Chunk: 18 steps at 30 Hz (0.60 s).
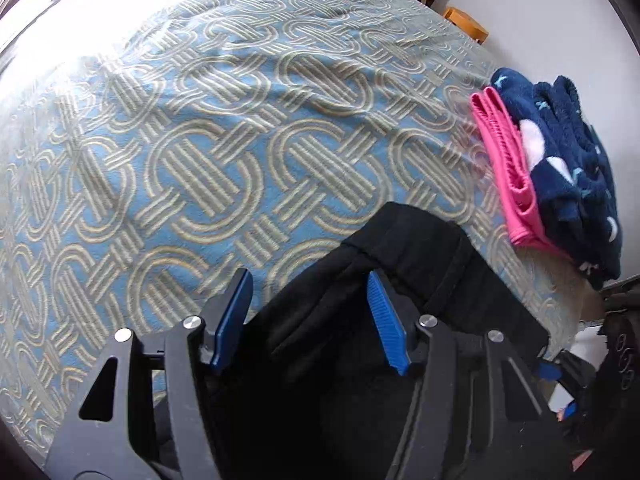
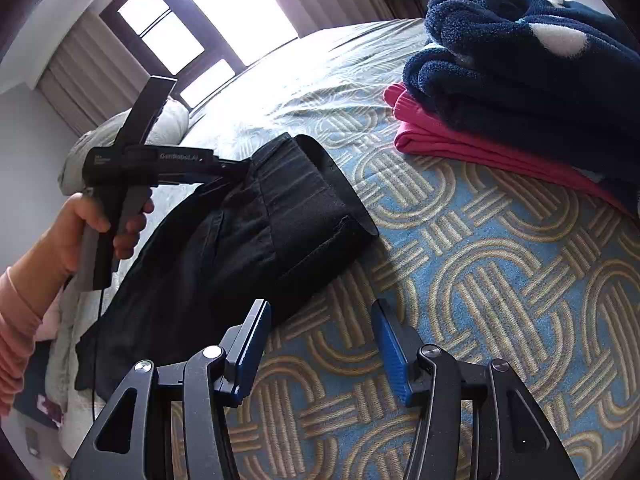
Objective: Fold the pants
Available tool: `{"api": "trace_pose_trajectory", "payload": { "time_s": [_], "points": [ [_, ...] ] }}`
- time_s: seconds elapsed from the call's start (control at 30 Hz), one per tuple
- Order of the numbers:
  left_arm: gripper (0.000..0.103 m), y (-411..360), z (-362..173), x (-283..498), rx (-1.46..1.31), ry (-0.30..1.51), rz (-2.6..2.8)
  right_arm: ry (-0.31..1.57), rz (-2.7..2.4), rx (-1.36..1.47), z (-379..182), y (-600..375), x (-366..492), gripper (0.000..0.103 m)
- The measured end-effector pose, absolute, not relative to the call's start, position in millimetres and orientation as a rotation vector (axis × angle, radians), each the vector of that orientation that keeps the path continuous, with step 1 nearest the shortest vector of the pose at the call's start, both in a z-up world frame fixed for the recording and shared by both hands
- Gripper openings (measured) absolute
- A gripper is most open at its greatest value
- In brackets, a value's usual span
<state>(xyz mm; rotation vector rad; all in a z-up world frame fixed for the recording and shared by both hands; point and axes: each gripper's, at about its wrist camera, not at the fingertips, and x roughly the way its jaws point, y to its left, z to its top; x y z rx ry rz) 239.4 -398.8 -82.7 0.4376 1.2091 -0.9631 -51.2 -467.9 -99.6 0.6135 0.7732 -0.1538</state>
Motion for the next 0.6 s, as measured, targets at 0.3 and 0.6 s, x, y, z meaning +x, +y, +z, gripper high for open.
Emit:
{"api": "trace_pose_trajectory", "payload": {
  "time_s": [0.3, 0.6],
  "points": [
    [0.033, -410.7, -73.1, 223.8, 0.467, 1.250, -1.110, 0.739, -0.075, 0.703, -100.9, -472.5, -52.3, 0.058],
    [0.047, -434.3, -93.5, 231.4, 0.521, 1.286, -1.026, 0.744, -0.096, 0.734, -101.4, -472.8, -44.7, 0.061]
  ]
}}
